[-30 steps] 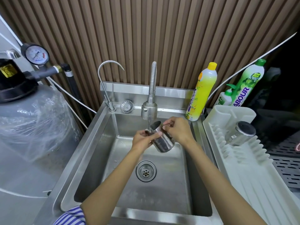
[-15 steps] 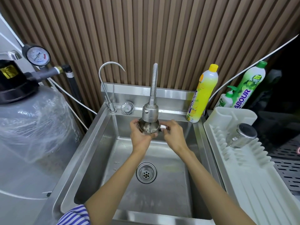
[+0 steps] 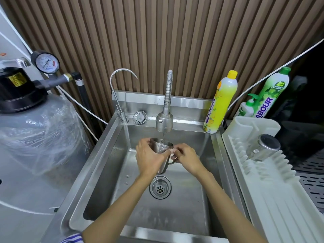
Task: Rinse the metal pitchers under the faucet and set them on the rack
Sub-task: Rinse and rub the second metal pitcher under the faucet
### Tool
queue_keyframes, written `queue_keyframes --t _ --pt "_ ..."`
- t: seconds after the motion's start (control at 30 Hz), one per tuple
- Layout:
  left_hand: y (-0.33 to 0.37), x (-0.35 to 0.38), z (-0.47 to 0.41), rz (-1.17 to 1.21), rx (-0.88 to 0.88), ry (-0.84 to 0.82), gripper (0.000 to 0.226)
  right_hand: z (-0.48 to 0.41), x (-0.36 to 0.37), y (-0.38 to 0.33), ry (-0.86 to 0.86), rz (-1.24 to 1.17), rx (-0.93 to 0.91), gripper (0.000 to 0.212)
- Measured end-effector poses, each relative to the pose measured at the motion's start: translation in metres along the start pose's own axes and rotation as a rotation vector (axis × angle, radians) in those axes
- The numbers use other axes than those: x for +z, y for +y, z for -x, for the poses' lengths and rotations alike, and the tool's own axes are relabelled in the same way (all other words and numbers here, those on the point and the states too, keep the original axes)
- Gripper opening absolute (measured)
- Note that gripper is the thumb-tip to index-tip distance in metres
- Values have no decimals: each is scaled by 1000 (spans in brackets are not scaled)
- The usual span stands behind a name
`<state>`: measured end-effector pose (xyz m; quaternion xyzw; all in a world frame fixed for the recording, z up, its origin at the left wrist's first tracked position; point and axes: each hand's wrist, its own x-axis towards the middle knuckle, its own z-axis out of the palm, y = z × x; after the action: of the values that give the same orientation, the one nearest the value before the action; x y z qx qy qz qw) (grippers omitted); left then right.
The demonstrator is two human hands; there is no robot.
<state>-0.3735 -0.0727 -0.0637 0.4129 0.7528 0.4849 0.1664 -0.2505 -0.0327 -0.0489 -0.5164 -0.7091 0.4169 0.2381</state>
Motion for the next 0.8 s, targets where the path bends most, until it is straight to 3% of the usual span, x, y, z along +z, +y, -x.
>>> queue_keyframes --t 0.2,0.4,0.57,0.8 --pt "1 9 -4 310 -321 -177 63 -2 -24 -14 37 394 -152 18" --pt "14 18 -10 566 -450 -351 80 0 -34 -20 137 585 -272 17" --pt "14 27 -16 592 -348 -326 74 -3 -37 -13 183 544 -293 11" --pt "18 20 -20 416 -51 -129 75 -14 -21 -3 236 99 -183 6"
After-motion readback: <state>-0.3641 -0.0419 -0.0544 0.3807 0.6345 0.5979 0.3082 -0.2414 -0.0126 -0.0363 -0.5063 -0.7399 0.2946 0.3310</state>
